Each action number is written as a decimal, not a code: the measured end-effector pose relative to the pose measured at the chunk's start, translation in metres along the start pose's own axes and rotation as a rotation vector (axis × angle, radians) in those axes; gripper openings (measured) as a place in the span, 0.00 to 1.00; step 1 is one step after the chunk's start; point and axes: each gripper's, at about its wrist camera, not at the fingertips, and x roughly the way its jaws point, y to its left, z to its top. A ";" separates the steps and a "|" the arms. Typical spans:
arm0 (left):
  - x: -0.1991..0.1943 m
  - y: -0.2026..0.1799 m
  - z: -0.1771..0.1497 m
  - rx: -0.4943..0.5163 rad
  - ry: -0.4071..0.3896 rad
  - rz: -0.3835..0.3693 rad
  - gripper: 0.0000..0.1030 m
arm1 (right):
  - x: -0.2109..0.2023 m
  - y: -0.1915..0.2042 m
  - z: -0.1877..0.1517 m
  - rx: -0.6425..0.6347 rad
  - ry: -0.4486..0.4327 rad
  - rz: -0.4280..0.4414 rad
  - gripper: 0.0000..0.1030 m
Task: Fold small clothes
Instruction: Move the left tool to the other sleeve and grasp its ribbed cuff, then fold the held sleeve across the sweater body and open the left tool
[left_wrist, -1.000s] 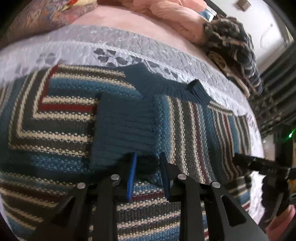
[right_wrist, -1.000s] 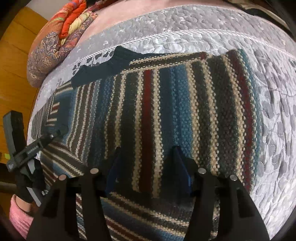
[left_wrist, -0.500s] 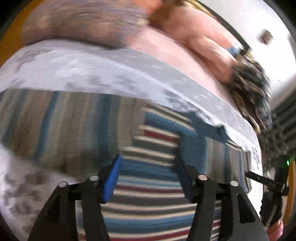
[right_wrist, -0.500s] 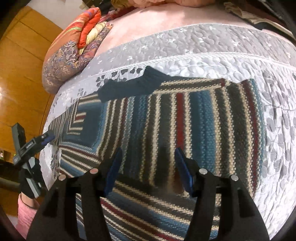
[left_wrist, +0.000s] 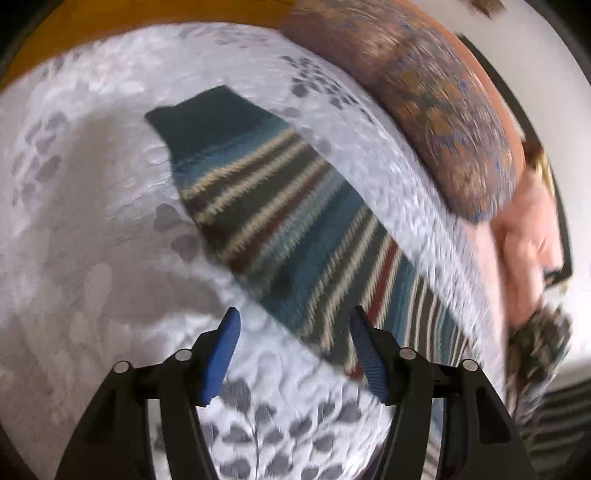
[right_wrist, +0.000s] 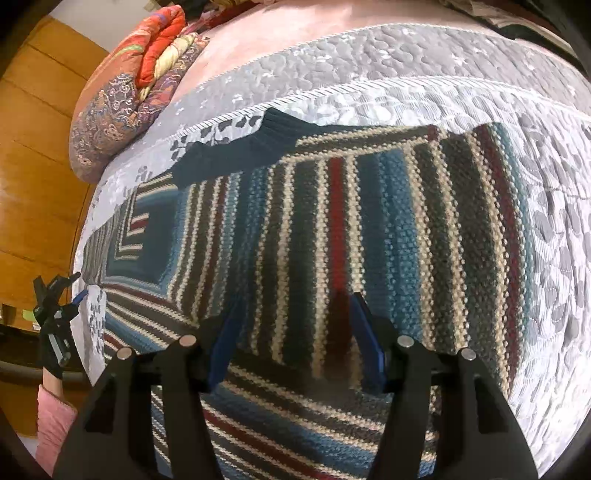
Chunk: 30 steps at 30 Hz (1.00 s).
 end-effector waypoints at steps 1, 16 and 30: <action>0.002 0.005 0.004 -0.017 -0.007 -0.011 0.59 | 0.002 -0.001 -0.001 0.000 0.004 -0.004 0.57; 0.023 0.009 0.023 -0.021 -0.120 -0.059 0.15 | 0.011 0.000 -0.001 -0.015 0.014 -0.029 0.57; -0.041 -0.137 -0.041 0.327 -0.242 -0.235 0.13 | 0.000 0.000 -0.002 -0.023 0.002 -0.023 0.57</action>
